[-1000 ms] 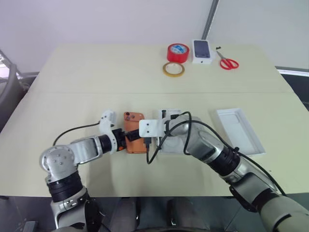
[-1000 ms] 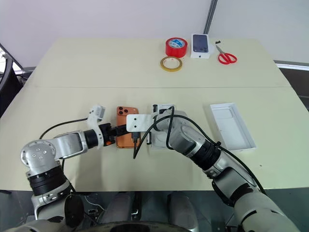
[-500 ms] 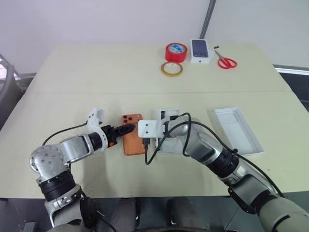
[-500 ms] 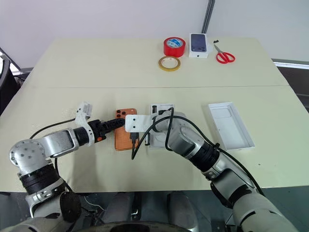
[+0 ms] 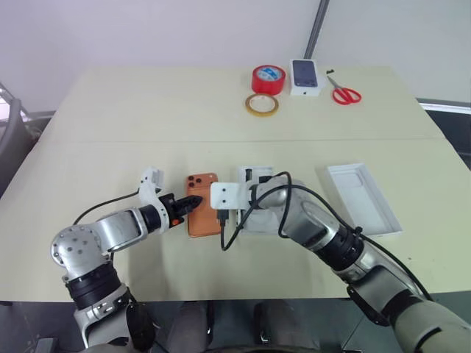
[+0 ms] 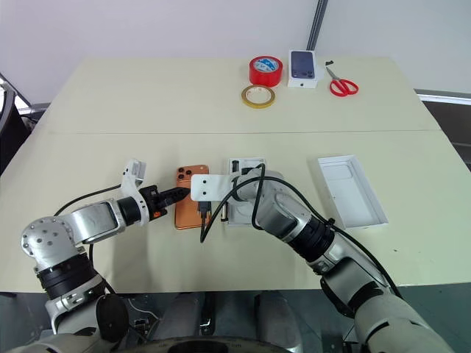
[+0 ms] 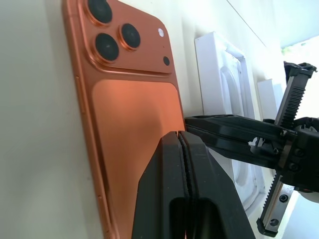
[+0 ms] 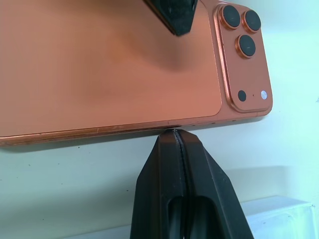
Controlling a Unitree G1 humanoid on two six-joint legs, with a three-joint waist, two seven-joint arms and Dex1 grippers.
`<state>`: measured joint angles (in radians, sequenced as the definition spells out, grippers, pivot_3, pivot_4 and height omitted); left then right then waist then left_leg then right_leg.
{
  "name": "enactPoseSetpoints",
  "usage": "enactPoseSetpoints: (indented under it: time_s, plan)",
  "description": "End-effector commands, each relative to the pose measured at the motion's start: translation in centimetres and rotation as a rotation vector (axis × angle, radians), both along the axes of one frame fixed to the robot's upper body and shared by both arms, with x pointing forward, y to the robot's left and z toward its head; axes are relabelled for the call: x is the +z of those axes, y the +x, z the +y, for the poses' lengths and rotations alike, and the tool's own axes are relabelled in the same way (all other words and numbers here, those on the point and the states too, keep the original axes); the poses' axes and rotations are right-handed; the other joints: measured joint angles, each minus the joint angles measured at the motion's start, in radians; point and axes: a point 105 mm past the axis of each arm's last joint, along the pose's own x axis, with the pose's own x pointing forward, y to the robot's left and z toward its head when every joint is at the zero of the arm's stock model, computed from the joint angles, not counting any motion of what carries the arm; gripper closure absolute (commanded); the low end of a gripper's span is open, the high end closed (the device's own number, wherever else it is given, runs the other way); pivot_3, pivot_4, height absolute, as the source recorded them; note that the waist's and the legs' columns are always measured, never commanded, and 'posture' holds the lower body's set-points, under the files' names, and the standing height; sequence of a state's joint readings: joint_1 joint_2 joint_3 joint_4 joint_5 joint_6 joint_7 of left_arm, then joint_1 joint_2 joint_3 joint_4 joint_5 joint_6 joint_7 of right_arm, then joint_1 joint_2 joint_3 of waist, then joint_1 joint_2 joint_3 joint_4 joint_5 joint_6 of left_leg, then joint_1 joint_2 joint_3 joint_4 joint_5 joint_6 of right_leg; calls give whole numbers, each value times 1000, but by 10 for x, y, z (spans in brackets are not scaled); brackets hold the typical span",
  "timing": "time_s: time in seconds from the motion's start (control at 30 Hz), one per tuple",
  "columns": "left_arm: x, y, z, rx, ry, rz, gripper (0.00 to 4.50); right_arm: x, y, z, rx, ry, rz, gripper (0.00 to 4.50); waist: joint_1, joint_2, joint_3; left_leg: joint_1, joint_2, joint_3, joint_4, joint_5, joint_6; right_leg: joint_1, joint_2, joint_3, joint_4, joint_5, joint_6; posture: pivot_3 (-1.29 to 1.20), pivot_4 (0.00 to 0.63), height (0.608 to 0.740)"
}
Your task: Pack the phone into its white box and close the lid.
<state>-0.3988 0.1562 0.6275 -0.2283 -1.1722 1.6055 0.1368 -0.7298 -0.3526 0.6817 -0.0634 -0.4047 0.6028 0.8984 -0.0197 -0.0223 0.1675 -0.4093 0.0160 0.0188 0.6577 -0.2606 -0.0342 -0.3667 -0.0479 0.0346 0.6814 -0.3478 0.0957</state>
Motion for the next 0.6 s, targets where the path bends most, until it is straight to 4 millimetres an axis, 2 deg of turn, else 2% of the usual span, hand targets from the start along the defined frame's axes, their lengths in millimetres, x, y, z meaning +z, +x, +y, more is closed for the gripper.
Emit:
enactPoseSetpoints:
  time_s: [0.03,0.17,0.2,0.27,0.4,0.5,0.6]
  plan:
    - [10,2,7,23,-37,-32,4430,18,-1,1,7,42,-42,4500,0,0,0,0,0,0,0,0,0,0,0,0,0,0,0,0,150,725]
    - [13,1,19,52,-2,-50,4430,24,0,0,0,66,-36,4500,0,-1,0,0,0,0,0,0,0,0,0,0,0,0,0,0,150,725]
    - [15,1,23,60,15,-63,4199,23,0,-1,-3,61,-35,4500,0,-1,0,0,0,0,0,0,0,0,0,0,0,0,0,0,150,725]
    - [18,-2,29,59,32,-79,3643,17,3,-5,-7,26,-50,4500,0,-1,1,0,0,0,0,0,0,-1,0,0,0,0,0,0,150,725]
    - [10,-6,39,47,124,-39,1658,11,3,-6,-3,3,-44,4500,-1,-1,1,0,0,0,-2,1,-1,-2,0,0,0,0,0,0,150,725]
    - [2,-9,38,19,168,-6,172,9,0,-2,13,2,-36,4500,1,-1,1,0,0,0,-5,1,-2,-3,0,1,-1,0,0,0,150,725]
    - [-5,-13,32,-21,191,18,172,5,-3,1,39,-12,-22,4500,0,-1,1,0,0,0,-6,2,-2,-3,0,1,-1,0,-1,0,150,725]
